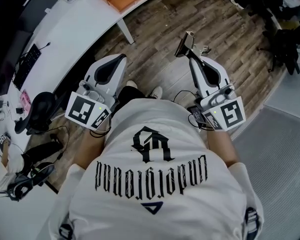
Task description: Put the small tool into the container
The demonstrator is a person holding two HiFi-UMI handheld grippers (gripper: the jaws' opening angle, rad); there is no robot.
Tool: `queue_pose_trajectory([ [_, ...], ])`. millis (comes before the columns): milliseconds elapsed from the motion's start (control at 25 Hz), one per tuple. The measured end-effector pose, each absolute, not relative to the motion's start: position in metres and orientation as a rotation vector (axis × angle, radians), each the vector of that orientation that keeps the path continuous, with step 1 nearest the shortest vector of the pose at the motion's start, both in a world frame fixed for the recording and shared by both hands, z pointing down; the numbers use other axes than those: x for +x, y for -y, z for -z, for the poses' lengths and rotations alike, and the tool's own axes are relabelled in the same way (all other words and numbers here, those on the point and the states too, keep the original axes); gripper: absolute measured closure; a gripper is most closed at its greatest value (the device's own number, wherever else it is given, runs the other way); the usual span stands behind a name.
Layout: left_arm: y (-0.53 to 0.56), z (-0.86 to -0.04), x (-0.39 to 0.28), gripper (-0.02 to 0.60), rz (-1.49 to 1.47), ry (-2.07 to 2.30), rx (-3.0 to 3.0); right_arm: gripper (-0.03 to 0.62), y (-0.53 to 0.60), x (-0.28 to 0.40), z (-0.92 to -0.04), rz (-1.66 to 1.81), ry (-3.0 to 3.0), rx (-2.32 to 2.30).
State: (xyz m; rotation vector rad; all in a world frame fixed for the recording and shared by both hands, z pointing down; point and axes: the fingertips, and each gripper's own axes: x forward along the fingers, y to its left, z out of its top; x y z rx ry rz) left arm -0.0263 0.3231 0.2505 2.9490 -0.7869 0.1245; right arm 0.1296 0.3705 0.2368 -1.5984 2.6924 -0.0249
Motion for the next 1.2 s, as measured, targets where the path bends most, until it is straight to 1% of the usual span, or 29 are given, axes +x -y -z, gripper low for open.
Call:
queue_pose_trajectory([
  [320,-0.299,-0.253,0.005,0.566,-0.116,0.704,2.954,0.579,-0.355,0.157,-0.245,0.055,-2.644,-1.670],
  [600,-0.273,-0.259,0.017,0.566,-0.131,0.662,2.954,0.579,-0.333,0.169,-0.247,0.075,-2.626,-1.698],
  [880,-0.228,-0.262,0.004,0.566,-0.134,0.675,2.938,0.579,-0.285,0.153,-0.246,0.081,-2.650,-1.685],
  [1200,-0.147,-0.265,-0.022,0.566,-0.122,0.686,2.924,0.579,-0.203,0.126,-0.244,0.076,-2.676,-1.681],
])
